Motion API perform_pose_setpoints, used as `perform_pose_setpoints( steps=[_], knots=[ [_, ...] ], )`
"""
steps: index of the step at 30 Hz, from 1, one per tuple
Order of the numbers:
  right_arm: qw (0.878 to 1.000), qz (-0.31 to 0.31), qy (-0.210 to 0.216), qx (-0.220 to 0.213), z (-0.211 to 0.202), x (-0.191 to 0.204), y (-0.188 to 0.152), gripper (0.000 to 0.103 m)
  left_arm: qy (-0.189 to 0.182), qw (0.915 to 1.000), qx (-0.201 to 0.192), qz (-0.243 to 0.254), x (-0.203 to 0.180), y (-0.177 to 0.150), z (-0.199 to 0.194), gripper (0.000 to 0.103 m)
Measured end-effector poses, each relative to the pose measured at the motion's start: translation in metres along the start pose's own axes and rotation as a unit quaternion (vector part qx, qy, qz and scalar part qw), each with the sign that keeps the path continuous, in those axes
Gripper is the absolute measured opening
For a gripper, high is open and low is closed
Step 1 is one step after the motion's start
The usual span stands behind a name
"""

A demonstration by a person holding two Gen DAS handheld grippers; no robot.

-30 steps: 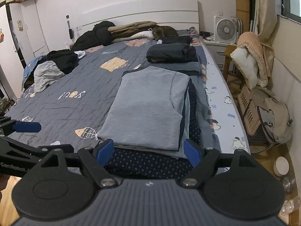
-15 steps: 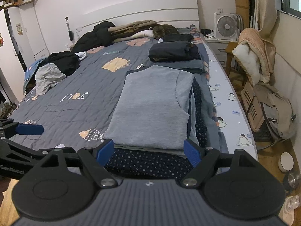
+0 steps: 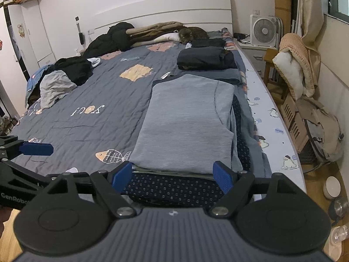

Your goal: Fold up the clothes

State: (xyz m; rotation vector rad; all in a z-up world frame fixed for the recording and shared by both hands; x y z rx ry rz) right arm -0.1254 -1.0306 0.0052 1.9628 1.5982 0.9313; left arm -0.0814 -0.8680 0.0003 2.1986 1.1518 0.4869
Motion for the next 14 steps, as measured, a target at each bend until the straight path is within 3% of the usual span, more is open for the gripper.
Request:
perform_pose_setpoints(
  steps=[14],
  knots=[
    [1.0, -0.005, -0.006, 0.003, 0.0014, 0.0095, -0.0006, 0.081, -0.009, 0.9998, -0.017, 0.0, 0.0024, -0.0005, -0.0043, 0.103]
  ],
)
Point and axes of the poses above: each gripper's, at about its wrist camera, not at the fingertips, and z roughly the way its jaws point, x to its left, y to its top, the point moved 6 cm from there along z, roughly the way its jaws point, and after that the axes turned 6 degrees about z, right-handed, at the moved point
